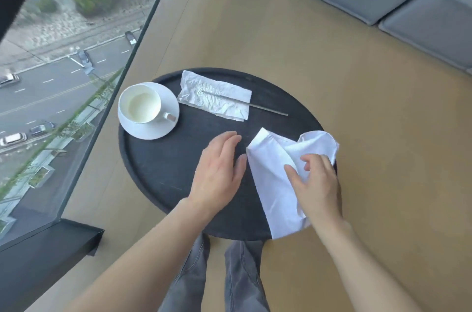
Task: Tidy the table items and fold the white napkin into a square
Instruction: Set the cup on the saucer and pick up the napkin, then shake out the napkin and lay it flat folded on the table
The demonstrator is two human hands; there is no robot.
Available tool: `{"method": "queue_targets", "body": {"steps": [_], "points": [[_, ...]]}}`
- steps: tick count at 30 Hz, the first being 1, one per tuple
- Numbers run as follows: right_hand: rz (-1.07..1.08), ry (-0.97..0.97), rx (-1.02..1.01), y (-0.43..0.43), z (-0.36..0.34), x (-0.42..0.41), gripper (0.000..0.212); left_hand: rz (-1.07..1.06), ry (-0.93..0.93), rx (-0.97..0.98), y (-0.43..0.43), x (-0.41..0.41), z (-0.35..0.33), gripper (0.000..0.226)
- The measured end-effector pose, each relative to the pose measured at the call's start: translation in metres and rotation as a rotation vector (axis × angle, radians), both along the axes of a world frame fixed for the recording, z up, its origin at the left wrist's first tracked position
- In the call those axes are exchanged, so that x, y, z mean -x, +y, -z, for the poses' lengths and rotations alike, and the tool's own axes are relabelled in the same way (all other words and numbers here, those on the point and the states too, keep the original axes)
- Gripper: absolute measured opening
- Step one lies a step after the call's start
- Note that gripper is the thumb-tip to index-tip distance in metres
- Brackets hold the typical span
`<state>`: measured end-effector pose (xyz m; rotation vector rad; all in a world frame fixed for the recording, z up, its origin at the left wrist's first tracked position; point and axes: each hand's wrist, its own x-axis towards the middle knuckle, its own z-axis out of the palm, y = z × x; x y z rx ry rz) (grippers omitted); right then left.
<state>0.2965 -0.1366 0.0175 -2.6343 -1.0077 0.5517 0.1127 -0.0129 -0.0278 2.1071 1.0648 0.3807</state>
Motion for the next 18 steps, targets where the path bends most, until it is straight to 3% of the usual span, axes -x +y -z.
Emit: {"method": "queue_targets", "body": {"steps": [3,6,9,13,18], "points": [[-0.003,0.044,0.071,-0.018,0.007,-0.006,0.034,0.290,-0.028,-0.080,0.019,-0.051,-0.003,0.046],[-0.064,0.030,0.065,-0.027,0.013,-0.009,0.015,0.606,0.112,-0.198,0.040,-0.083,0.003,0.045],[-0.094,0.059,0.009,-0.035,0.014,-0.013,0.010,0.807,0.265,-0.299,0.053,-0.091,0.004,0.030],[-0.087,0.143,-0.128,-0.050,0.000,-0.028,0.013,0.788,0.314,-0.301,0.056,-0.080,-0.009,0.035],[-0.161,0.111,-0.227,-0.072,-0.047,-0.068,0.015,0.675,0.276,-0.185,0.039,-0.050,-0.051,0.046]]}}
